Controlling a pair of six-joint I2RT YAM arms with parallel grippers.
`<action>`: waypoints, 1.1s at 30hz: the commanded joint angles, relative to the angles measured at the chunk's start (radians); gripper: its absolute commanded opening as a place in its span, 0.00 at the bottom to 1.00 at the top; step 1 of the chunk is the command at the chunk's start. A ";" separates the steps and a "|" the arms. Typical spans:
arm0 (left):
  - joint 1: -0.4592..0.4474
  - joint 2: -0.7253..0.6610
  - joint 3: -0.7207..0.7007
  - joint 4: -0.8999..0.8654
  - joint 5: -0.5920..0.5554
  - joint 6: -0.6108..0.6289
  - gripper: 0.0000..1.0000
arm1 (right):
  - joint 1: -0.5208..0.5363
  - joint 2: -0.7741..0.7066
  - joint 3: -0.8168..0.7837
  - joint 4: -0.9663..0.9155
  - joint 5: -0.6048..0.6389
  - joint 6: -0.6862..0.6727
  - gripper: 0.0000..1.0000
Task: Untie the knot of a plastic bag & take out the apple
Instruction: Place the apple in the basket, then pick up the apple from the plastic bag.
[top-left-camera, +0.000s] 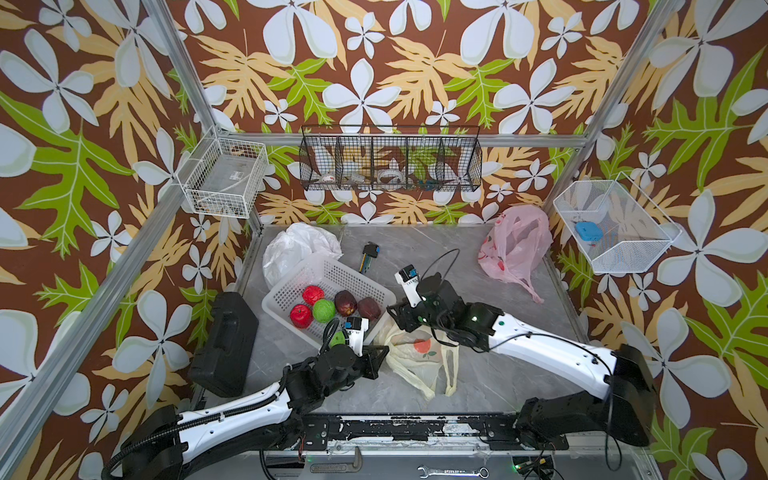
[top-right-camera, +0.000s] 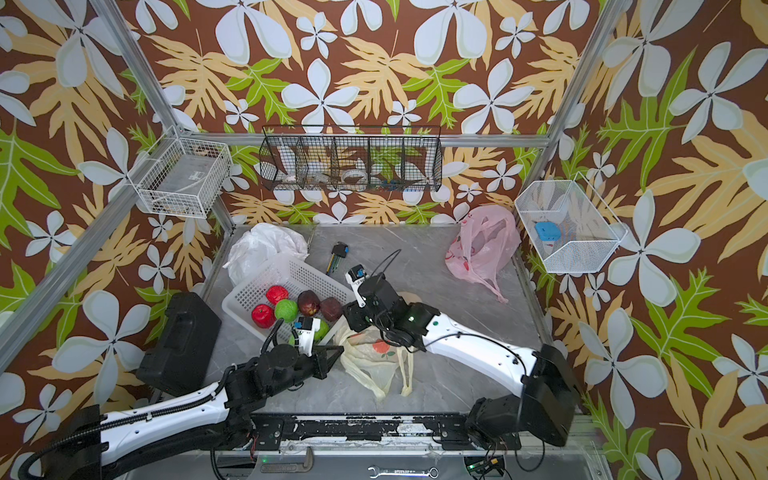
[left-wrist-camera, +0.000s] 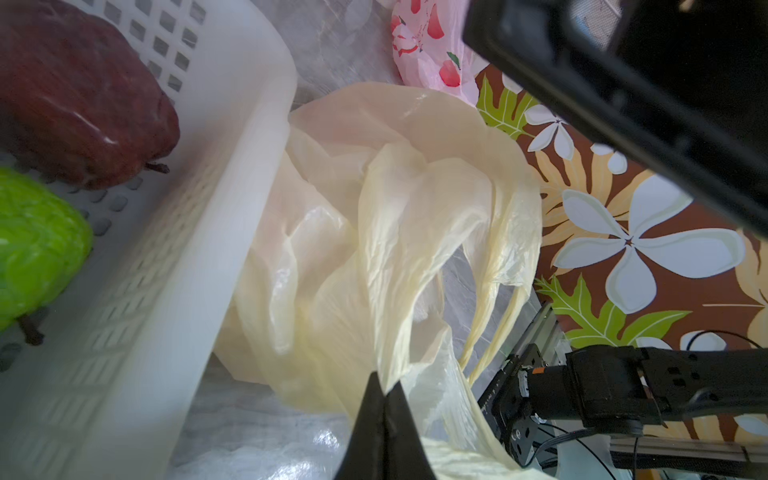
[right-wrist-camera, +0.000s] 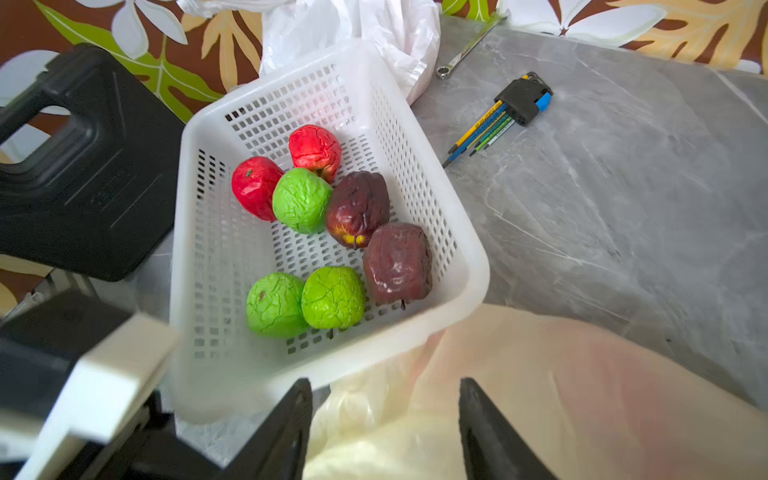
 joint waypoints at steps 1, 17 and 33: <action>0.014 0.029 0.053 -0.079 -0.053 0.059 0.00 | 0.035 -0.095 -0.088 0.038 0.070 0.067 0.57; 0.038 0.001 0.040 -0.069 0.077 0.068 0.00 | 0.105 -0.063 -0.373 0.295 0.208 0.127 0.36; 0.039 -0.005 0.121 -0.193 0.134 0.105 0.00 | 0.014 0.255 -0.347 0.652 0.088 0.042 0.64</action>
